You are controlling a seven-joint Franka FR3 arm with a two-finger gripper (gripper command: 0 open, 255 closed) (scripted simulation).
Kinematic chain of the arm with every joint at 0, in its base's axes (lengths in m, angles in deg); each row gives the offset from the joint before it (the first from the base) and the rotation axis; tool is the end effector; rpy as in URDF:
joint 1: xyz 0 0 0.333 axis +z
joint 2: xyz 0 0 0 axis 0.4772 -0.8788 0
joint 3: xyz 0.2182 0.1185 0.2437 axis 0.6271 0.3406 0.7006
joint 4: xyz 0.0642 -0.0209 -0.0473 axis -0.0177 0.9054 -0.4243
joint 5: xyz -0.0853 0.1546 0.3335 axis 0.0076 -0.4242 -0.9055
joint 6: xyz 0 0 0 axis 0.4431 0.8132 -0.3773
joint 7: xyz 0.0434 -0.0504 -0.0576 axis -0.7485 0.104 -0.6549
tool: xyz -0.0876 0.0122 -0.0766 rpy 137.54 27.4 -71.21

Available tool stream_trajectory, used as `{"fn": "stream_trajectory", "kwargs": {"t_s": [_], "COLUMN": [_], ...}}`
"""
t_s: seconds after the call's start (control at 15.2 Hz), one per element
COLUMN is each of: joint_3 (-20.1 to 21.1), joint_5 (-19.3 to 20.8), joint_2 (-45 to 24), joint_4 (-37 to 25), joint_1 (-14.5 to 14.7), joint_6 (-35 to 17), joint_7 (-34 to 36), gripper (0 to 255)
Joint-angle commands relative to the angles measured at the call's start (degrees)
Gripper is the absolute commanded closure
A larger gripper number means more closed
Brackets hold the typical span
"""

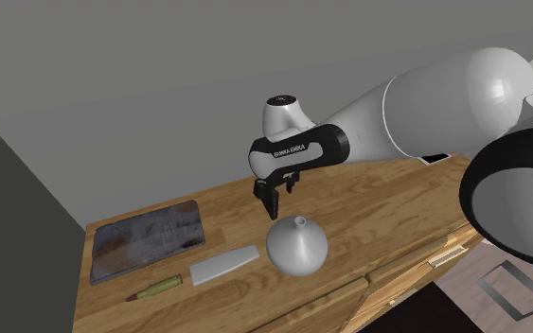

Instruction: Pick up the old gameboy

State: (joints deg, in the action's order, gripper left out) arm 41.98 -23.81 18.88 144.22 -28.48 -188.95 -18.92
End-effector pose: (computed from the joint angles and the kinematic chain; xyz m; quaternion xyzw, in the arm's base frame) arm 0.6461 0.0551 0.3088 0.9995 0.0319 0.0038 0.0011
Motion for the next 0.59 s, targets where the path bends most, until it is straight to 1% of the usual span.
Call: {"fn": "stream_trajectory", "kwargs": {"t_s": [0.0,0.13,0.2,0.53], "joint_3": [-0.1,-0.1,-0.1,-0.1], "joint_5": [0.2,0.2,0.2,0.2], "joint_2": [-1.1,-1.4,-1.5,-1.5], "joint_4": [0.1,0.1,0.0,0.0], "joint_1": [0.1,0.2,0.1,0.1], "joint_6": [-1.2,-1.5,-1.5,-1.5], "joint_7": [0.2,0.2,0.2,0.1], "gripper": [0,0,255,255]}}
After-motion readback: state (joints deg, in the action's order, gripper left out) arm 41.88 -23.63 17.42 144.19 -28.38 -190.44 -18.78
